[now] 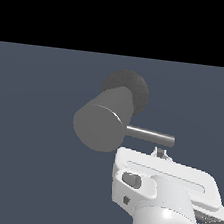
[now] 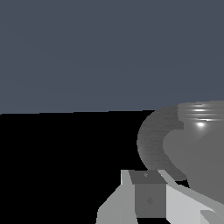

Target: Turn on the faucet by rotating a designated handle.

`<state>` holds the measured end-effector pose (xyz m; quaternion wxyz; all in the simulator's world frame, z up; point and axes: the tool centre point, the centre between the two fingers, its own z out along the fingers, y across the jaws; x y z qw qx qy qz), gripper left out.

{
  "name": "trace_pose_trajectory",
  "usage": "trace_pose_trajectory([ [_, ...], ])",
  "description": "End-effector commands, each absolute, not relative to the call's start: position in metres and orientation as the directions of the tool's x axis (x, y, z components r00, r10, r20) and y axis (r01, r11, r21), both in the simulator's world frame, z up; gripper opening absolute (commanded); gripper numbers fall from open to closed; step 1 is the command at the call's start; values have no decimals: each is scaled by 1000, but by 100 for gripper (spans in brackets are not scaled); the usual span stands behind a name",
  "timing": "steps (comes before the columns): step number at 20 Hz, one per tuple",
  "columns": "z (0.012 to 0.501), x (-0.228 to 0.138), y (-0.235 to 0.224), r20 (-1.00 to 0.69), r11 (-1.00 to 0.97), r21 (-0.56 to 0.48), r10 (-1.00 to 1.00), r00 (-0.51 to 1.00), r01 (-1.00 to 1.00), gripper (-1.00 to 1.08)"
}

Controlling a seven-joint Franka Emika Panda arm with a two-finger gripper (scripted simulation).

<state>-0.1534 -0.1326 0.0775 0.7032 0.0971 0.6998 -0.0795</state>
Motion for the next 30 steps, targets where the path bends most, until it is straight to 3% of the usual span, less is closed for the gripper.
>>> trace_pose_trajectory([
  [1,84,-154,-133,-1000,968,25,24,8,248,-100],
  [18,132,-155,-139,-1000,969,25,24,6,248,-100],
  [20,110,-160,-152,-999,963,13,24,-37,269,-100],
  [30,144,-156,-140,-999,965,18,24,-21,261,-100],
])
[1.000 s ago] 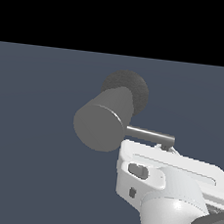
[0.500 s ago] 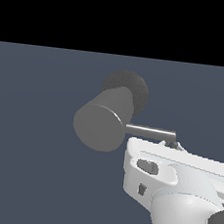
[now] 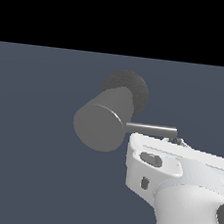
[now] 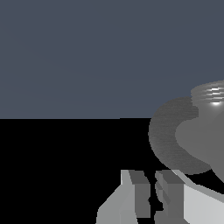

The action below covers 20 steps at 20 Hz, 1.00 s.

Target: Turn on the faucet by rotating a designated handle.

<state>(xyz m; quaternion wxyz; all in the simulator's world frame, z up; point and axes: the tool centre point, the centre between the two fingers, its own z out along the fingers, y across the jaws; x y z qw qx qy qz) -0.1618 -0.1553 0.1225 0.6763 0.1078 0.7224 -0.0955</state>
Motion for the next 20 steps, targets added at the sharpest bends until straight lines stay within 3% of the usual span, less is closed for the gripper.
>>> trace_pose_trajectory([
  [1,148,-156,-139,-1000,965,18,24,-19,260,-100],
  [17,198,-151,-123,-1000,968,25,24,5,248,-100],
  [20,177,-157,-135,-998,962,19,33,-44,273,-100],
])
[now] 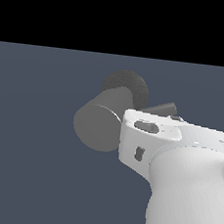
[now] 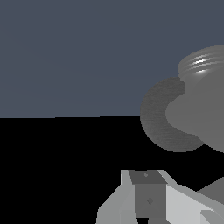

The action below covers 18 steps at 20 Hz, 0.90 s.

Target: Turn on the faucet by rotating a designated handle.

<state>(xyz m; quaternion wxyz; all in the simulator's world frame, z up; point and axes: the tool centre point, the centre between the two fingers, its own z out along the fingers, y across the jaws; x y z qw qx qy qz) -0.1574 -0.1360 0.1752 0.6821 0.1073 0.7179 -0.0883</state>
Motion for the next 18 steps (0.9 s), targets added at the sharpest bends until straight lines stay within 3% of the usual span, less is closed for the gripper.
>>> trace_pose_trajectory([
  [1,180,-156,-132,-999,962,20,32,-42,272,-100],
  [18,231,-145,-96,-1000,967,24,26,-7,255,-100],
])
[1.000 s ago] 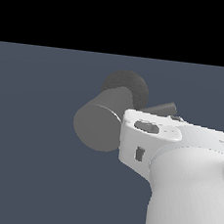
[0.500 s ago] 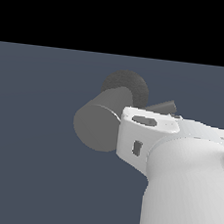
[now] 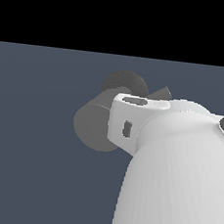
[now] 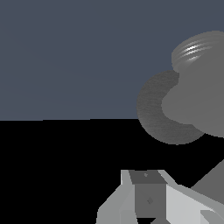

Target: Turn on the faucet by rotating a designated handle.

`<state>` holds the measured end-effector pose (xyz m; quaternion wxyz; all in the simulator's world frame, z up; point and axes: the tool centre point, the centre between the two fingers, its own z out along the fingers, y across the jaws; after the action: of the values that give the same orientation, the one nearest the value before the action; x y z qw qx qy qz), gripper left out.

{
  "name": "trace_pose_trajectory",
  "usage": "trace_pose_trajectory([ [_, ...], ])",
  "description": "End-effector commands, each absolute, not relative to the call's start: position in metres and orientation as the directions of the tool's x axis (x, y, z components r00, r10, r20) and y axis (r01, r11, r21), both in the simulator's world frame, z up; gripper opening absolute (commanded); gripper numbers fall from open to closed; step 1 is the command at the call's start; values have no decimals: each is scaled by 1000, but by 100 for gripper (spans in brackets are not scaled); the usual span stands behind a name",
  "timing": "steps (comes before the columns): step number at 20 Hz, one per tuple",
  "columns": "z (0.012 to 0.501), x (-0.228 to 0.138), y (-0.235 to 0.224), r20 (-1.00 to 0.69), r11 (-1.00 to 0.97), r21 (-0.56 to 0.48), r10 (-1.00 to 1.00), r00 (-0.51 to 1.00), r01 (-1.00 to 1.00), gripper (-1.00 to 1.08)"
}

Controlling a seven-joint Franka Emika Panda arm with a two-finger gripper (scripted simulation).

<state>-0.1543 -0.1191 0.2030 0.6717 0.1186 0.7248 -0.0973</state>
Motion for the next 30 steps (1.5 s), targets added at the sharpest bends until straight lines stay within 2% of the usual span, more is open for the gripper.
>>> trace_pose_trajectory([
  [1,234,-144,-94,-1000,967,24,26,-5,254,-100],
  [7,248,-141,-84,-1000,968,25,25,5,249,-100],
  [8,219,-150,-103,-997,957,21,41,-63,290,-100],
  [30,270,-130,-41,-1000,966,25,27,-7,256,-100],
])
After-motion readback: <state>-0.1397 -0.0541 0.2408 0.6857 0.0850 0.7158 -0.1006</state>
